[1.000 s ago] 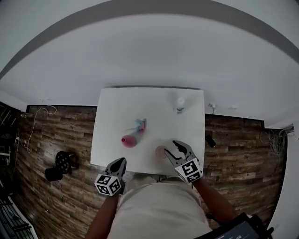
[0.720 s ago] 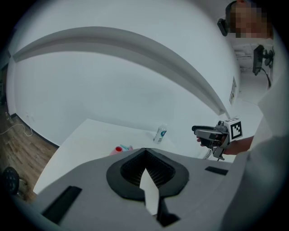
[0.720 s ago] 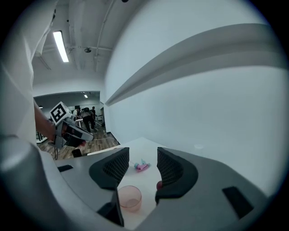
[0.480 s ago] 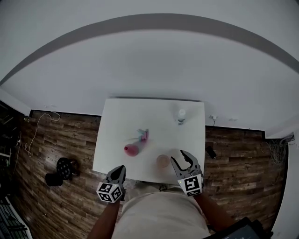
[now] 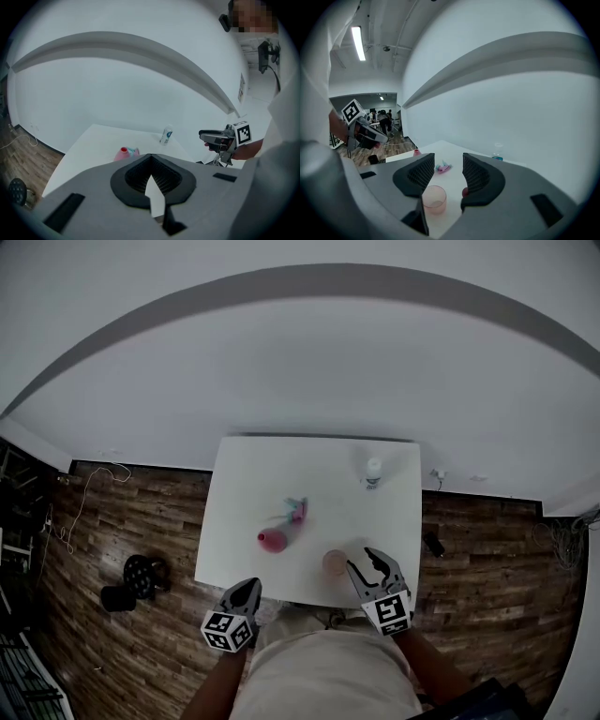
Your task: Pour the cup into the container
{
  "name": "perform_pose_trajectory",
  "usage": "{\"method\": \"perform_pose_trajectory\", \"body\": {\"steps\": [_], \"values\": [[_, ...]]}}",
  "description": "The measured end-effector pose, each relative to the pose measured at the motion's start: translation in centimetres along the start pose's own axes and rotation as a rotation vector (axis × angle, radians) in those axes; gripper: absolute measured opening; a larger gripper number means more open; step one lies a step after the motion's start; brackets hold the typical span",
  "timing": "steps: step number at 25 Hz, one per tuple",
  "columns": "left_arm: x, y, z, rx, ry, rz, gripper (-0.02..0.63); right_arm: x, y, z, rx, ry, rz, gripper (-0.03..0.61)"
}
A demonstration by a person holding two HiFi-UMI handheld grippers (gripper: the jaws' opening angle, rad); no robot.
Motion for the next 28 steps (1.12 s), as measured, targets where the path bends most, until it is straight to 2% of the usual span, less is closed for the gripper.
{"method": "perform_pose_trajectory", "body": {"steps": [8, 18, 23, 28], "values": [[0.7, -0.2, -0.7, 0.022, 0.000, -0.010, 0.011, 0.4, 0.7, -2.1, -0.030, 0.008, -0.023, 0.195], [0.3, 0.3, -2.7, 0.101, 0.020, 0.017, 0.011, -0.2, 0.5, -3.2, 0.078, 0.025, -0.019, 0.195], [1.1, -1.8, -3.9, 0.156, 0.024, 0.010, 0.011, -0.4, 1.1, -5.8, 0.119, 0.029, -0.035, 0.195], [1.9, -3.9, -6.4, 0.176, 0.016, 0.014, 0.011, -0.5, 2.1, -8.7, 0.148, 0.003, -0.045, 0.195]]}}
Point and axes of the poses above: the fingertips, and each gripper's own axes: y forward along the fingers, z to its right, x out of its underside, the point moved 2 cm from there along -y, backward along the fingers, and after that the axes turned 13 degrees about y, right-handed, at the moved point
